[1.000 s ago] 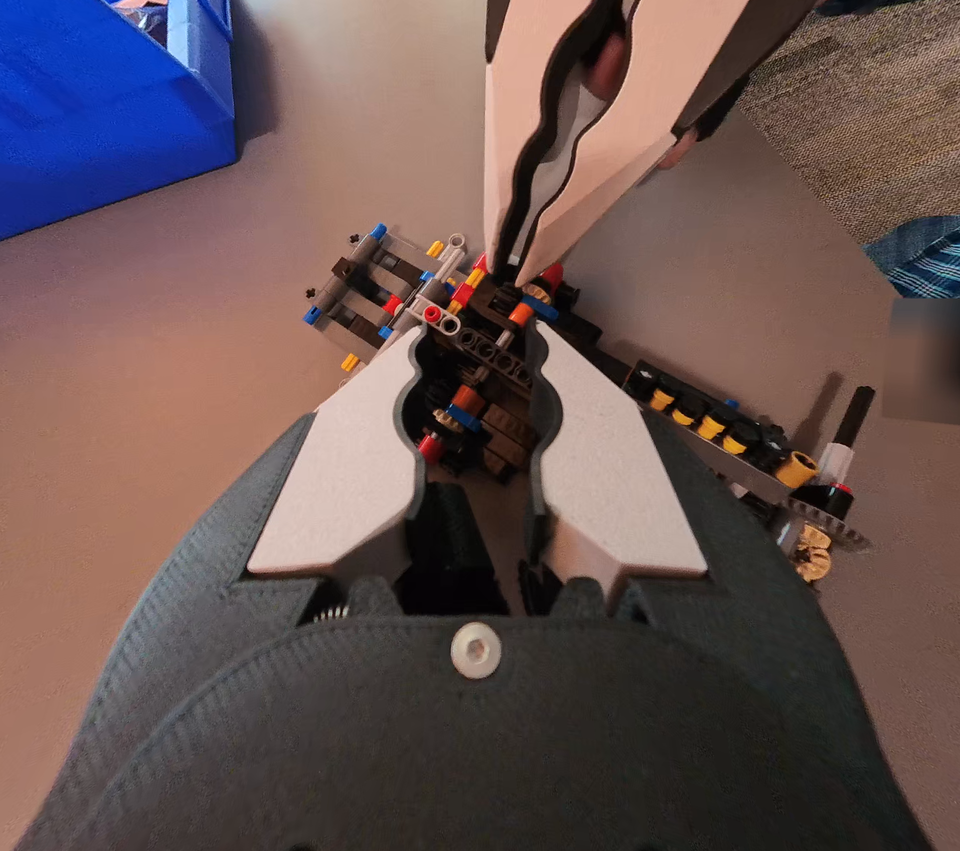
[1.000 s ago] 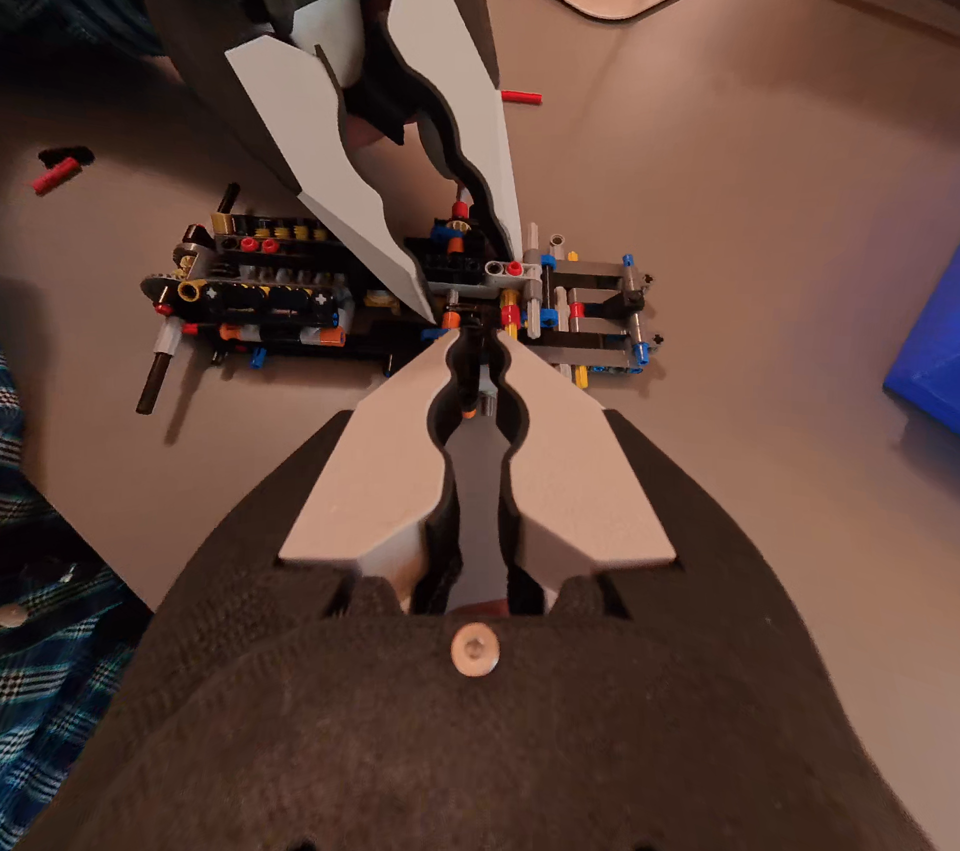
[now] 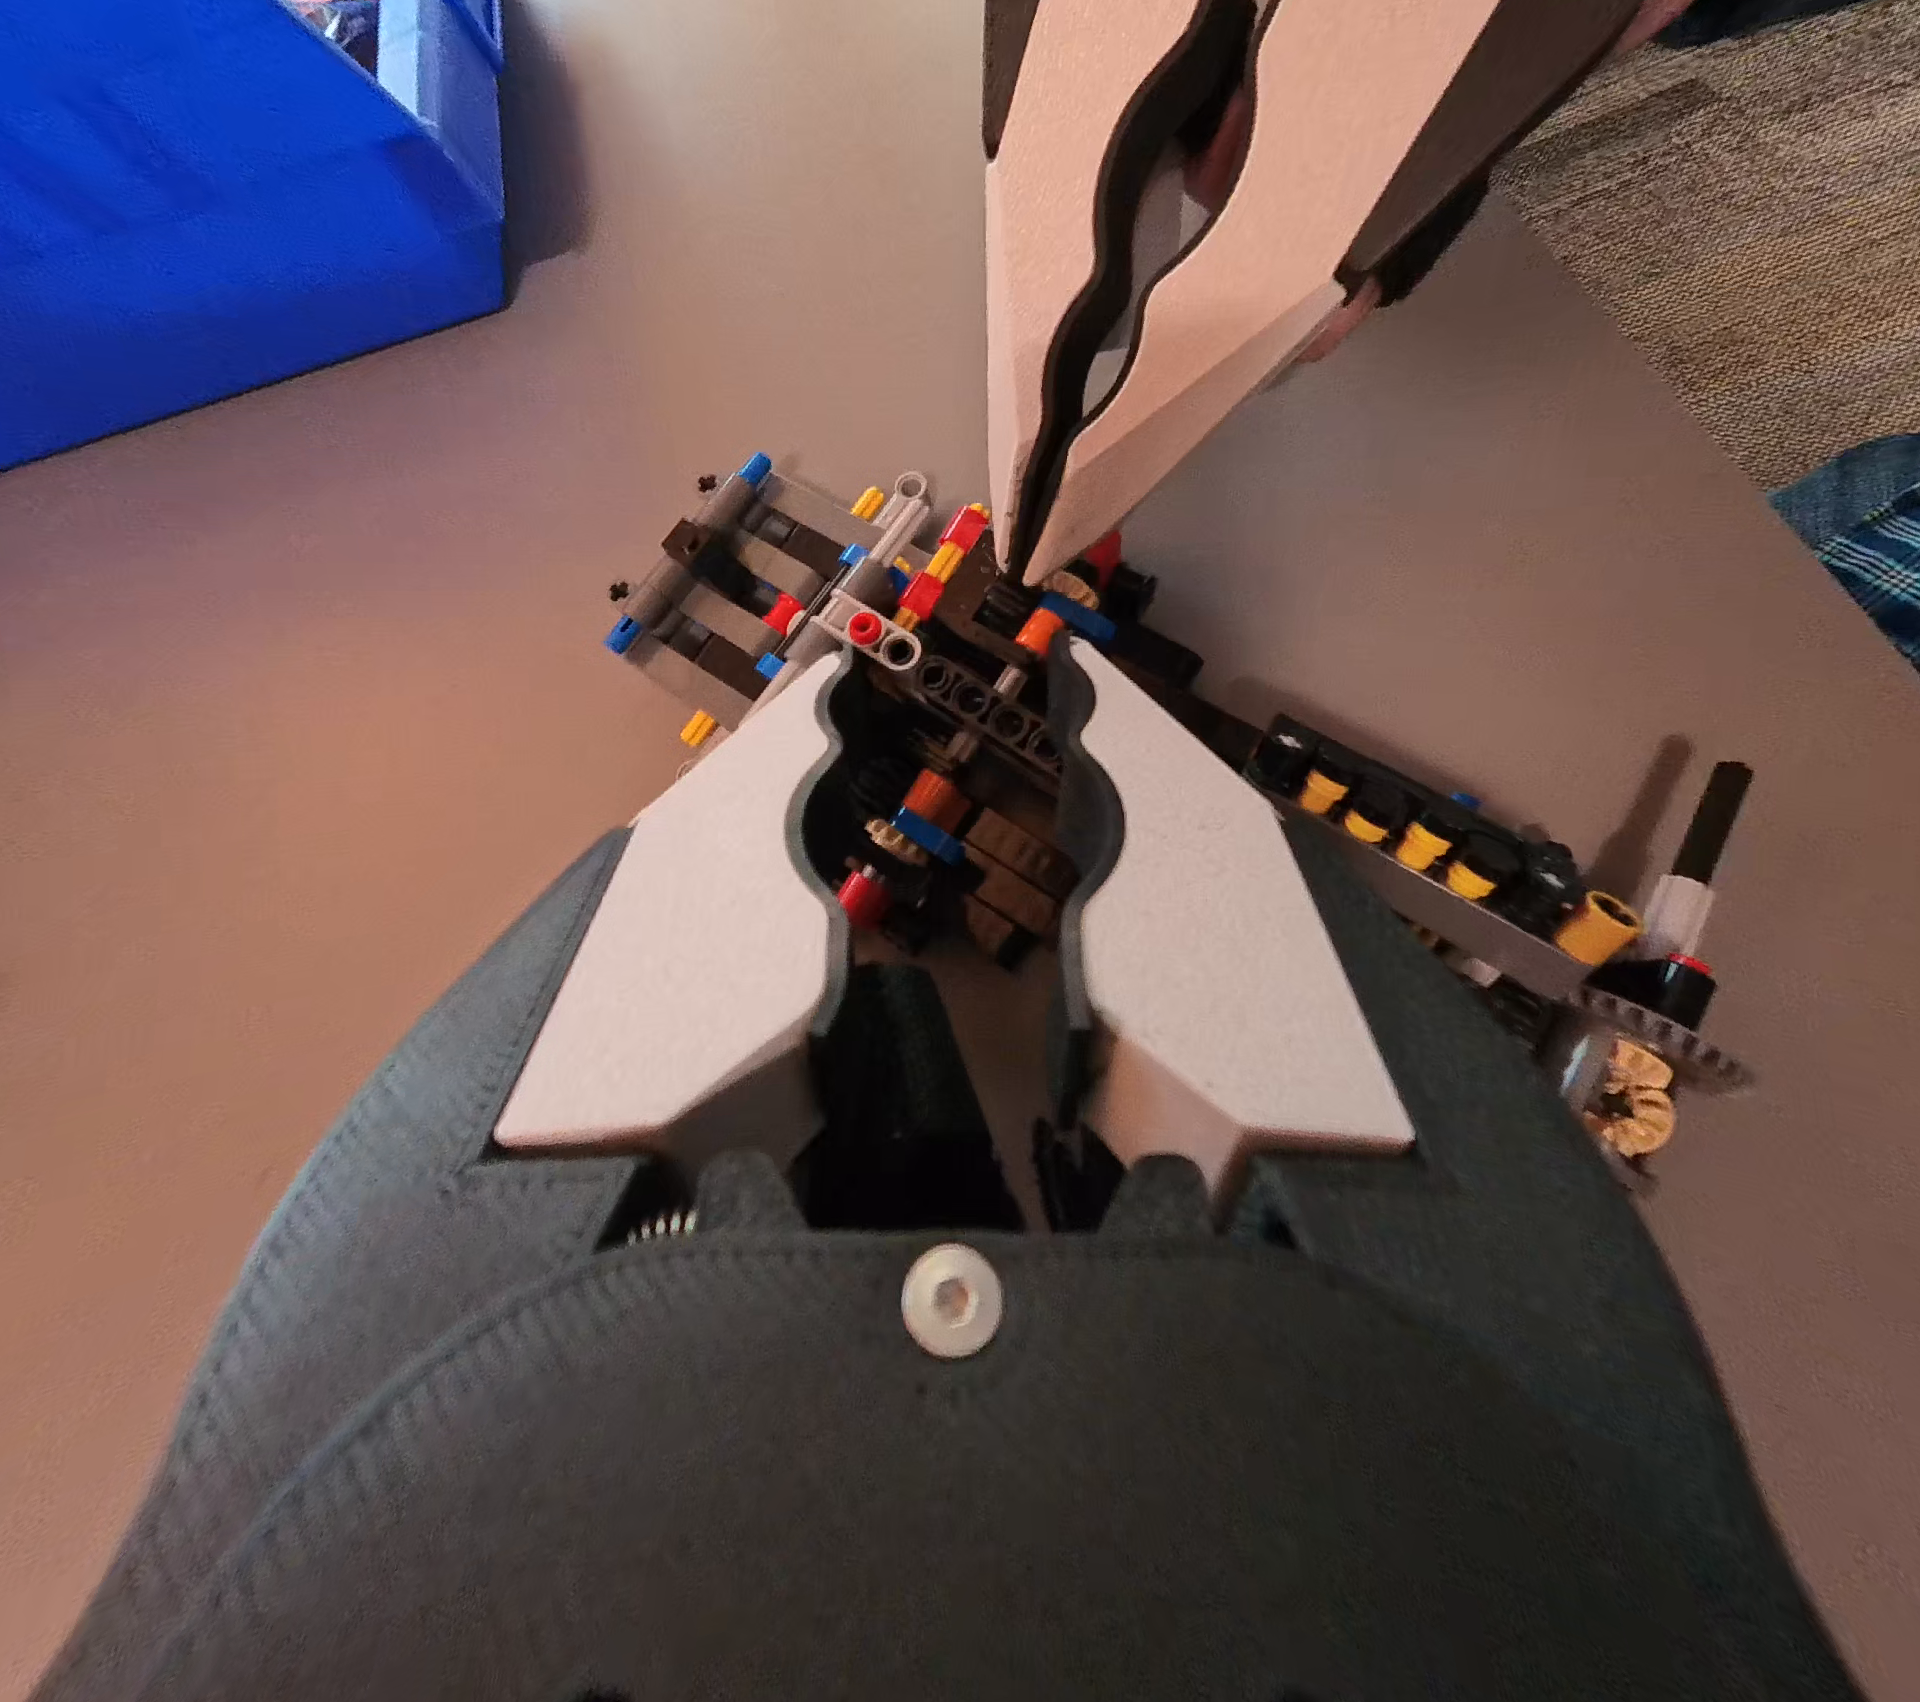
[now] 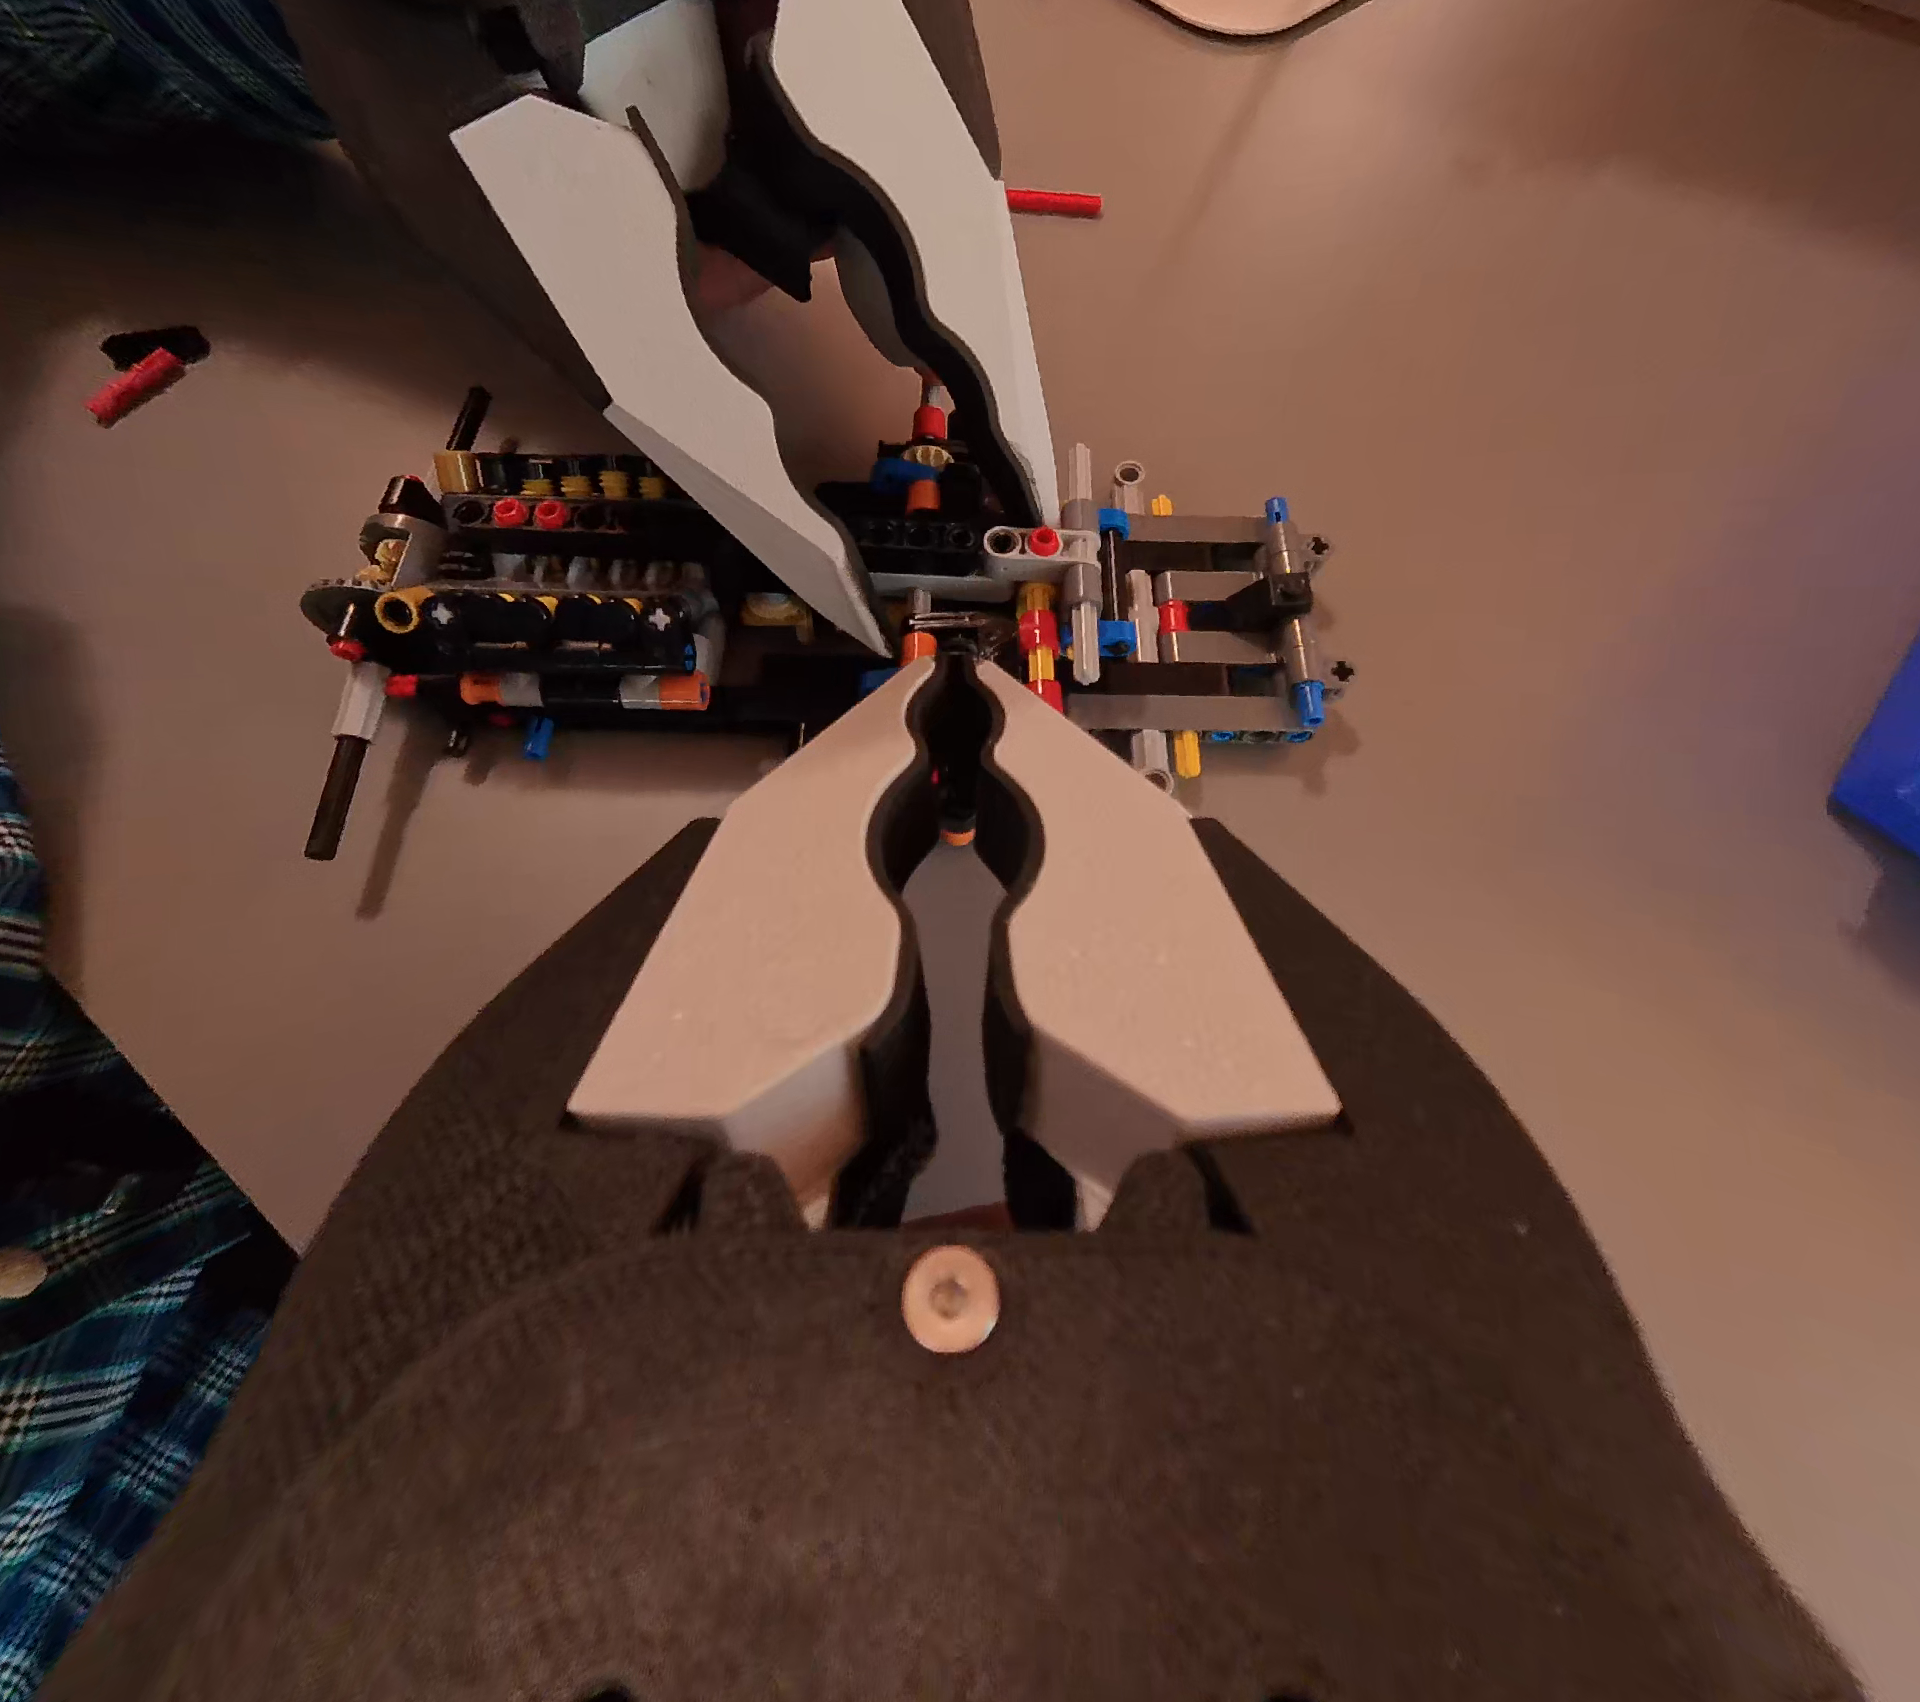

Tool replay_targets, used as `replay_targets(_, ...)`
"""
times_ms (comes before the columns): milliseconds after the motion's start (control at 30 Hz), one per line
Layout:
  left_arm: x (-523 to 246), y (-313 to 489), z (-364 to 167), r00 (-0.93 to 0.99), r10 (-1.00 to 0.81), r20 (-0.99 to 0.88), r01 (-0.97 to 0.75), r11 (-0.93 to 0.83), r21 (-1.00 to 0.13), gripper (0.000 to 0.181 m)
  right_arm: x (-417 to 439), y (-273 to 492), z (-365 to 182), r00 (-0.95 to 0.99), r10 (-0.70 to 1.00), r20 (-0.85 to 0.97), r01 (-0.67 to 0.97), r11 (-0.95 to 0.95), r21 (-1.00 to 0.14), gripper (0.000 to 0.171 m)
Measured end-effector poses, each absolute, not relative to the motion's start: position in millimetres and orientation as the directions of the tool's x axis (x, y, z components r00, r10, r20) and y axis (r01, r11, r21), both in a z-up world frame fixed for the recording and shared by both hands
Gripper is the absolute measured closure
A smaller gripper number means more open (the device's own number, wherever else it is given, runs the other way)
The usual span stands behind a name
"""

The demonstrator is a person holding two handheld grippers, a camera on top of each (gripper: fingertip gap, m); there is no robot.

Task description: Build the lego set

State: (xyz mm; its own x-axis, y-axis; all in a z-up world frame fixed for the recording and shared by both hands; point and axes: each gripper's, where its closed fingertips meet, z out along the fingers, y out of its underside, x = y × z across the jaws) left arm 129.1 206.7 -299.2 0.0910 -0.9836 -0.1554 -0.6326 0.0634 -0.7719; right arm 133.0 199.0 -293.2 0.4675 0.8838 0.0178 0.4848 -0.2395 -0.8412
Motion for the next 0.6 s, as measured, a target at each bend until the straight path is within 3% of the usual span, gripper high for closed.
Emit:
replay_targets(267, 129.9, 206.5, -298.6, 0.082, -0.983, -0.167, -0.631, 0.078, -0.772, 0.146, 131.0, 198.7, -288.7, 0.461, 0.887, 0.027, 0.481, -0.224, -0.848, 0.171)
replay_targets(600, 131.5, 205.0, -298.2, 0.082, -0.979, -0.185, -0.630, 0.093, -0.771, 0.148, 137.4, 199.6, -294.0, 0.424, 0.891, 0.162, 0.624, -0.158, -0.765, 0.171)
